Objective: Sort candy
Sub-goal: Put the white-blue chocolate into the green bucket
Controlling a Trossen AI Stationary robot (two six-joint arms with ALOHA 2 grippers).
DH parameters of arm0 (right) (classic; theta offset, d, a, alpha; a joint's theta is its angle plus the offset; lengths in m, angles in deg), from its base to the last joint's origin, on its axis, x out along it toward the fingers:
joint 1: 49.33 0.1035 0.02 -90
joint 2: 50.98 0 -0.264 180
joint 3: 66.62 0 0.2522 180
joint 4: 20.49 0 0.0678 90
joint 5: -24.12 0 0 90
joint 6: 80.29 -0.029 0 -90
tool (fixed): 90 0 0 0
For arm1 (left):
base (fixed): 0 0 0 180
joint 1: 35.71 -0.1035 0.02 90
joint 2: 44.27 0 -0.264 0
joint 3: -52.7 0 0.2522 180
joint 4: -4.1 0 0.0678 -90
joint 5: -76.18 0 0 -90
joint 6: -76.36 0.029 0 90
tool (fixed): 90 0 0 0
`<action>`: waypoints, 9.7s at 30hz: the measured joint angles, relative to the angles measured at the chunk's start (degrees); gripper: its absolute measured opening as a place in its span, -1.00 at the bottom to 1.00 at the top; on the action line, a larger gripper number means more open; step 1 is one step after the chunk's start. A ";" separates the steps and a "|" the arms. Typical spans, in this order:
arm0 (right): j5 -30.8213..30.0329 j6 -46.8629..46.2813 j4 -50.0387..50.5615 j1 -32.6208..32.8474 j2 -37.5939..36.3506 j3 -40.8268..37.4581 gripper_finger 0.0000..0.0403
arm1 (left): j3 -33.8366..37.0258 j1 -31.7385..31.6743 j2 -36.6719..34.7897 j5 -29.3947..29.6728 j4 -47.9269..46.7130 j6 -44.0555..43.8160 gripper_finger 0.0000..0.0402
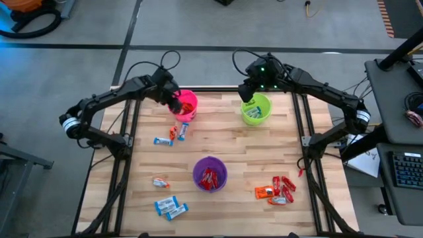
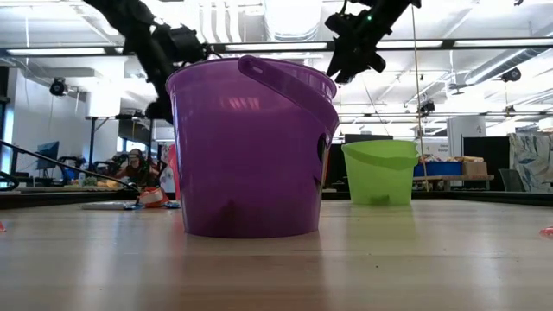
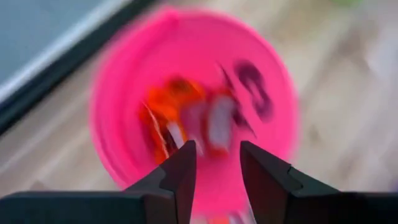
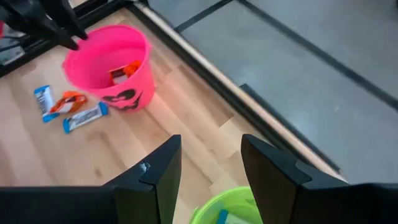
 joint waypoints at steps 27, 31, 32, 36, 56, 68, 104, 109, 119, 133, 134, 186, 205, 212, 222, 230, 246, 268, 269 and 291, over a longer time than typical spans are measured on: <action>5.39 2.13 0.36 1.57 -0.07 0.00 -0.20 | 15.22 13.00 -21.37 -13.66 -20.95 12.36 -0.45; 5.39 2.39 0.34 1.57 -0.07 0.00 -0.20 | 15.22 14.17 -19.62 -8.11 -20.80 9.58 -0.34; 5.39 2.39 0.34 1.57 -0.07 0.00 -0.20 | 15.19 14.46 -18.72 -5.75 -20.80 8.65 -0.31; 5.39 2.14 0.18 1.57 -0.07 0.00 -0.20 | 15.05 14.73 -14.60 0.25 -20.41 6.79 -0.19; 5.39 5.12 -4.53 1.55 -0.07 0.00 -0.20 | 7.89 22.15 -4.96 -5.12 -18.80 -1.11 -0.08; 6.93 4.57 -15.53 1.89 -0.07 0.00 -0.20 | 4.95 32.66 -11.52 0.70 -11.05 -38.90 -0.13; 6.44 -8.87 -0.83 9.31 0.50 4.33 -0.57 | 5.27 47.63 -11.24 18.59 -10.55 -25.79 -0.43; 6.44 -8.63 -1.37 9.31 0.68 4.33 -0.61 | 5.45 47.63 -11.24 18.59 -10.52 -25.84 -0.43; 6.44 -8.48 -1.35 9.31 0.37 4.31 -0.60 | 10.75 45.42 -11.15 18.89 -17.70 -31.80 -0.63; 6.42 -6.77 -1.31 9.46 0.35 4.27 -0.61 | 28.53 39.07 -11.24 20.73 3.37 -16.00 -1.00; 6.42 -6.62 -1.30 9.57 0.35 4.26 -0.62 | 29.71 39.05 -11.25 21.39 5.43 -14.31 -1.00; 6.37 -0.41 -0.87 9.81 0.50 4.24 -0.69 | 36.34 36.10 -9.44 24.58 12.64 -19.53 -1.00; 6.44 -0.39 -0.87 9.81 0.50 4.24 -0.70 | 29.21 43.60 -9.52 4.12 12.43 -3.76 -1.00; 6.50 -0.41 -0.87 9.81 0.50 4.24 -0.70 | 30.89 43.45 -9.29 7.38 13.11 -4.62 -1.00; 6.65 -0.43 -0.89 9.81 0.50 4.24 -0.70 | 30.91 43.43 -8.74 9.93 12.54 -5.70 -0.59; 6.63 -0.43 -0.91 9.81 0.50 4.24 -0.68 | 30.91 43.41 -6.87 11.52 12.05 -5.94 -0.13; 6.57 -0.46 -0.99 9.81 0.50 4.24 -0.70 | 30.59 43.42 0.90 9.23 12.44 -5.42 -0.50; 6.58 -0.54 -1.37 9.81 0.50 4.24 -0.69 | 30.51 43.43 -9.60 9.23 12.07 -5.81 -1.00; 6.59 -0.54 -1.37 9.81 0.50 4.24 -0.69 | 30.50 43.43 -9.62 9.23 12.05 -6.09 -1.00; 6.68 -1.34 -1.37 9.97 0.50 4.24 -0.68 | 30.39 44.20 -9.39 6.06 9.82 -10.11 -0.18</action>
